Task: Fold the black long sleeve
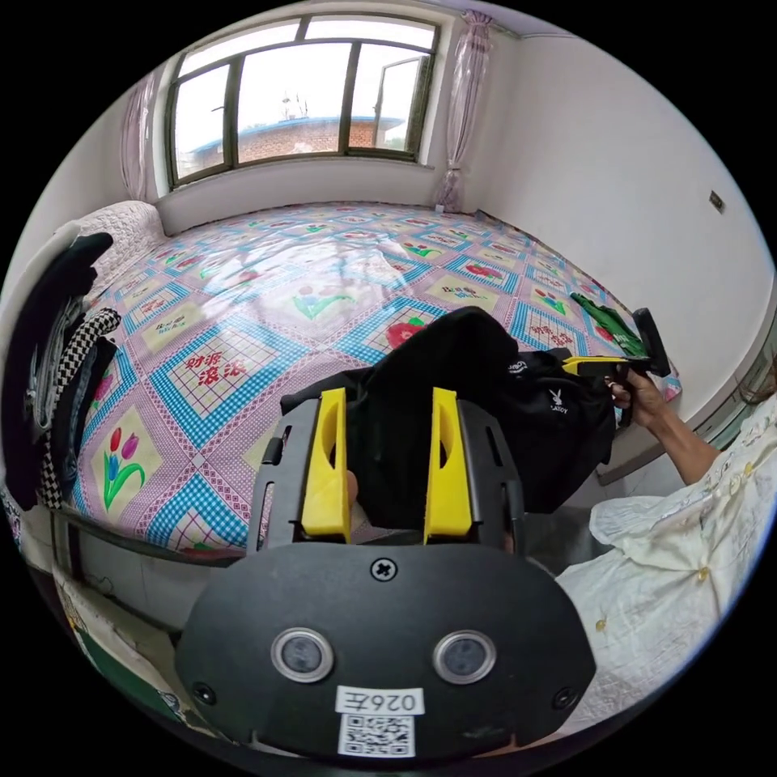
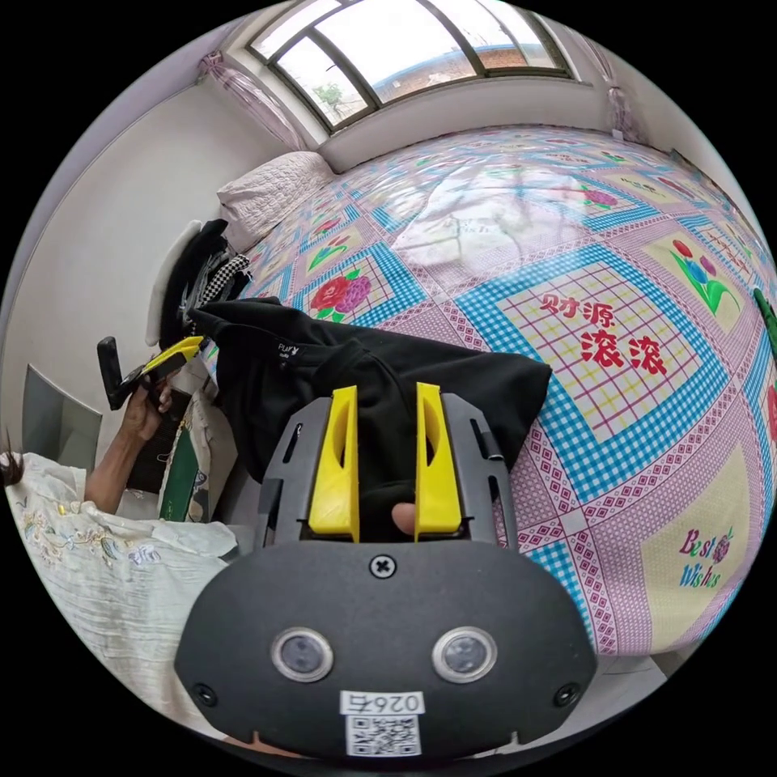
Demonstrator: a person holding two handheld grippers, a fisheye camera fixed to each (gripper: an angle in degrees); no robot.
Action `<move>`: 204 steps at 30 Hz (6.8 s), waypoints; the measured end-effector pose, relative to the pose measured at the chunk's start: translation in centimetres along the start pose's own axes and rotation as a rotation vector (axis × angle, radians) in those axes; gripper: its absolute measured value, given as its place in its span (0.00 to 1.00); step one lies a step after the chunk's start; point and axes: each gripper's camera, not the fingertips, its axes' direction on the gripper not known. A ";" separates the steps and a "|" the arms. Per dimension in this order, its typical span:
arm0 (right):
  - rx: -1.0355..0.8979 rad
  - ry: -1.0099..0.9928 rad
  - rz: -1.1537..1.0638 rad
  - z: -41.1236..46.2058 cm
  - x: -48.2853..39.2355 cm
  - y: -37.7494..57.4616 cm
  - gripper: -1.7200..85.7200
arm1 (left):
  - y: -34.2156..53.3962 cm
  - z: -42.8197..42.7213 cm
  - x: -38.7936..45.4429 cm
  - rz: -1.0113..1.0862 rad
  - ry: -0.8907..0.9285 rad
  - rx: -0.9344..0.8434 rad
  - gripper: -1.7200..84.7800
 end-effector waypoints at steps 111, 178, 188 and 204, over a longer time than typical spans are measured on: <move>0.009 0.431 -0.066 6.2 -15.3 5.1 0.12 | -14.6 20.6 8.1 0.600 -0.060 -0.279 0.13; 0.030 0.598 0.337 -4.3 -14.2 5.0 0.01 | -11.1 19.6 -6.9 0.195 0.472 -0.505 0.01; 0.364 0.538 0.623 -14.7 -14.3 15.8 0.05 | -19.1 13.4 -3.5 0.188 0.711 -0.241 0.01; 0.814 -0.056 1.149 -15.9 -9.8 38.9 0.15 | -24.5 13.5 41.2 1.261 1.027 -0.296 0.17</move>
